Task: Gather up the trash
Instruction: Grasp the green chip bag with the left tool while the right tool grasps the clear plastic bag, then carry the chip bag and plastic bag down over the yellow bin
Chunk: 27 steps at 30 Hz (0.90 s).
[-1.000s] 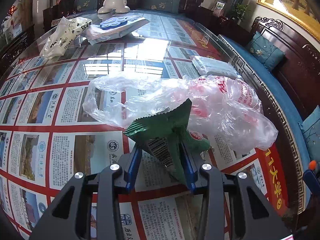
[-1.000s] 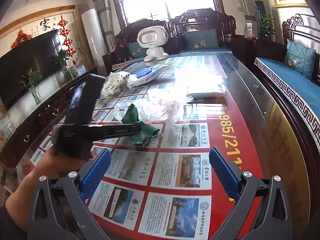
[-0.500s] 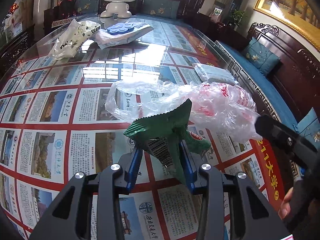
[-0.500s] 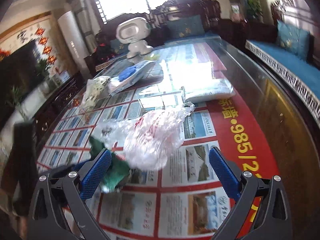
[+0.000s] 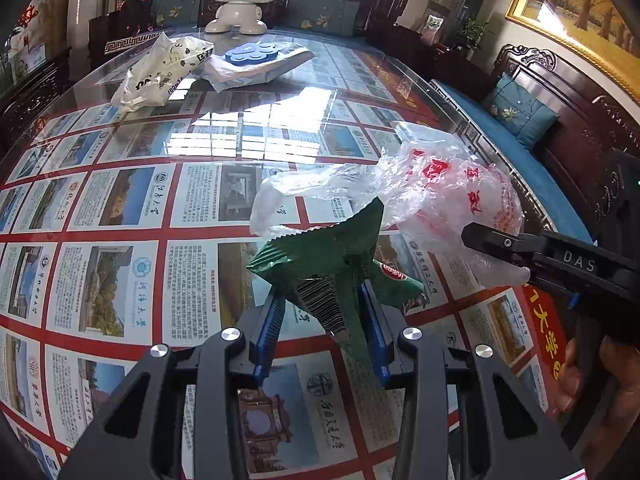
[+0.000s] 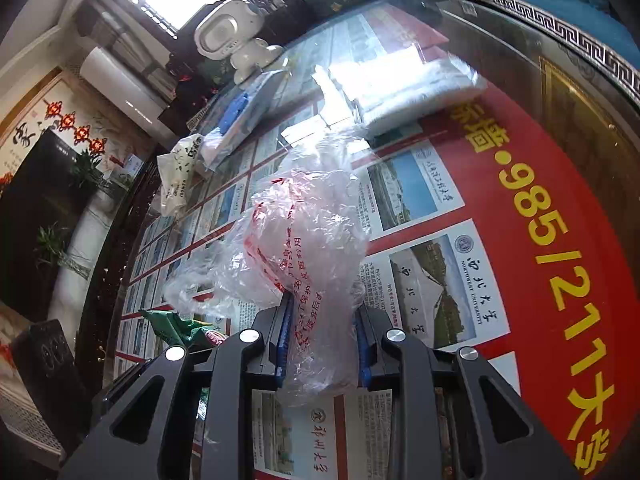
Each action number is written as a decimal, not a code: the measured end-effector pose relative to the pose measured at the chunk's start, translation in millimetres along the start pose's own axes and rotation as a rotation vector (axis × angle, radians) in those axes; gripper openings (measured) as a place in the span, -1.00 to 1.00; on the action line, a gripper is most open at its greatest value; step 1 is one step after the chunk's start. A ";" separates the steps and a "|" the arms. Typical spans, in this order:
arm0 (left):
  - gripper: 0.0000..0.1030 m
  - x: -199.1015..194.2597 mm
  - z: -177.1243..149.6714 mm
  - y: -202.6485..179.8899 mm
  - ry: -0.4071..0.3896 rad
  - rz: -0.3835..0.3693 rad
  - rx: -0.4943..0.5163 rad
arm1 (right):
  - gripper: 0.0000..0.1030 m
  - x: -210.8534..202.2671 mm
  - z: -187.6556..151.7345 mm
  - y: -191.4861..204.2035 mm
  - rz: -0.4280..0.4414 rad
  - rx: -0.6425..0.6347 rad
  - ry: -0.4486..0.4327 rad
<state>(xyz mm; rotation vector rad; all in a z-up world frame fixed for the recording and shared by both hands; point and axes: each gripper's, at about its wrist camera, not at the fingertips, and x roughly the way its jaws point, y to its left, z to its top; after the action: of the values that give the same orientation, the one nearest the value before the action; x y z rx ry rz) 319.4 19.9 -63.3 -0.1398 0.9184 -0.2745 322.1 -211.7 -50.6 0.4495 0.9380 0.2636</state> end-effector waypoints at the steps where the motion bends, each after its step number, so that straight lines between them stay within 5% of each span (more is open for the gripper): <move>1: -0.25 -3.9 -2.8 -2.7 -0.004 -0.003 0.005 | -0.50 -8.4 -2.8 2.3 -0.016 -0.027 -0.017; 8: -0.25 -55.1 -37.2 -27.2 -0.045 -0.022 0.075 | -0.50 -73.8 -41.5 14.5 -0.145 -0.243 -0.148; 13: -0.25 -102.0 -74.3 -53.1 -0.075 -0.052 0.145 | -0.50 -109.1 -83.9 19.1 -0.181 -0.340 -0.160; 27: -0.24 -204.7 -192.7 -97.3 -0.105 -0.175 0.281 | -0.50 -228.5 -191.9 28.0 -0.212 -0.404 -0.252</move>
<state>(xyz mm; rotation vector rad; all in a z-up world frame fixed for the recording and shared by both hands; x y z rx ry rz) 30.7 -13.7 0.1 0.0258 0.7561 -0.5506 33.7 -231.1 28.4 0.0080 0.6571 0.1913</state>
